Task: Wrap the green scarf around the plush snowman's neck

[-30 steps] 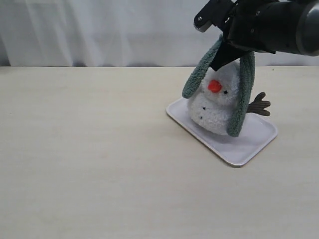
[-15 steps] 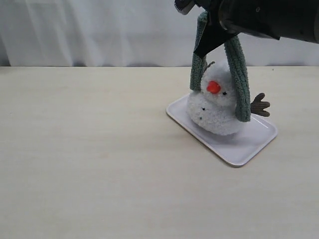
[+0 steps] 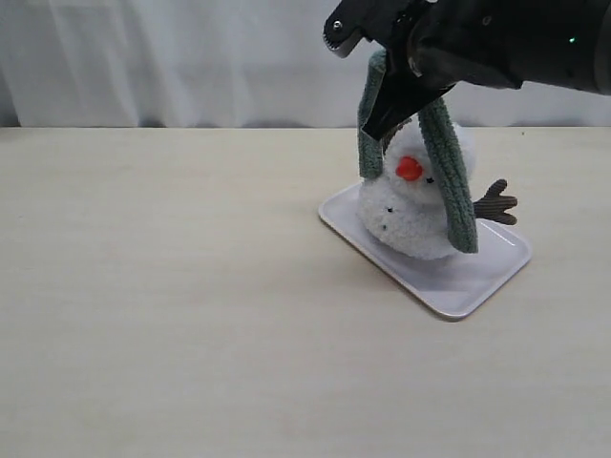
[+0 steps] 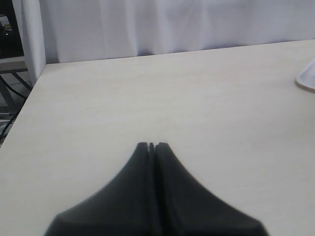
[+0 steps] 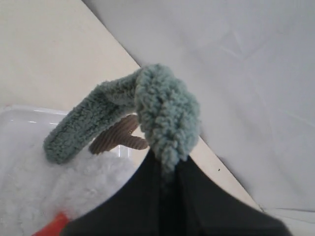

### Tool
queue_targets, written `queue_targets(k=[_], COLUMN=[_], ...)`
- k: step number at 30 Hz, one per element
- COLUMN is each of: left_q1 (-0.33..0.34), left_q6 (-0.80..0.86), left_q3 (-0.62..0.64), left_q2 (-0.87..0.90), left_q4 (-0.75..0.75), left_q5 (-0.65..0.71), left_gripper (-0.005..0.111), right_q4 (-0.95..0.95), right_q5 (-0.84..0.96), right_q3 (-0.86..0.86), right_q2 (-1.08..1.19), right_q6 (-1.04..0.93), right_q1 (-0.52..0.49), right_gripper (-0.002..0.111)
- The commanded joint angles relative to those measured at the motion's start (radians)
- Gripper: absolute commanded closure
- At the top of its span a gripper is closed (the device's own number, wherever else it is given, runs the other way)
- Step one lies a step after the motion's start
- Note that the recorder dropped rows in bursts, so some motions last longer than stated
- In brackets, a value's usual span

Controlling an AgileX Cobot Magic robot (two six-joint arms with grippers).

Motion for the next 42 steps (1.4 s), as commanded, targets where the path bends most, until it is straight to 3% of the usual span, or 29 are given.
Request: queue_targets(k=[1, 13, 23, 42], left_q1=[0.002, 0.002, 0.002, 0.002], left_q6=[-0.003, -0.003, -0.003, -0.003], left_q3=[0.004, 0.004, 0.004, 0.004], left_q2=[-0.002, -0.002, -0.002, -0.002], left_q4=[-0.001, -0.001, -0.001, -0.001], left_q5=[-0.009, -0.009, -0.009, -0.009], left_gripper=[0.107, 0.107, 0.107, 0.107], right_q4=[0.01, 0.039, 0.258, -0.054], right_q5=[0.022, 0.083, -0.032, 0.033], right_q3=[0.004, 0.004, 0.042, 0.095], right_q2=[-0.018, -0.103, -0.107, -0.036], right_q6=[-0.04, -0.029, -0.04, -0.029], right_q1=[0.05, 0.086, 0.086, 0.053], right_gripper=[0.104, 0.104, 0.104, 0.104])
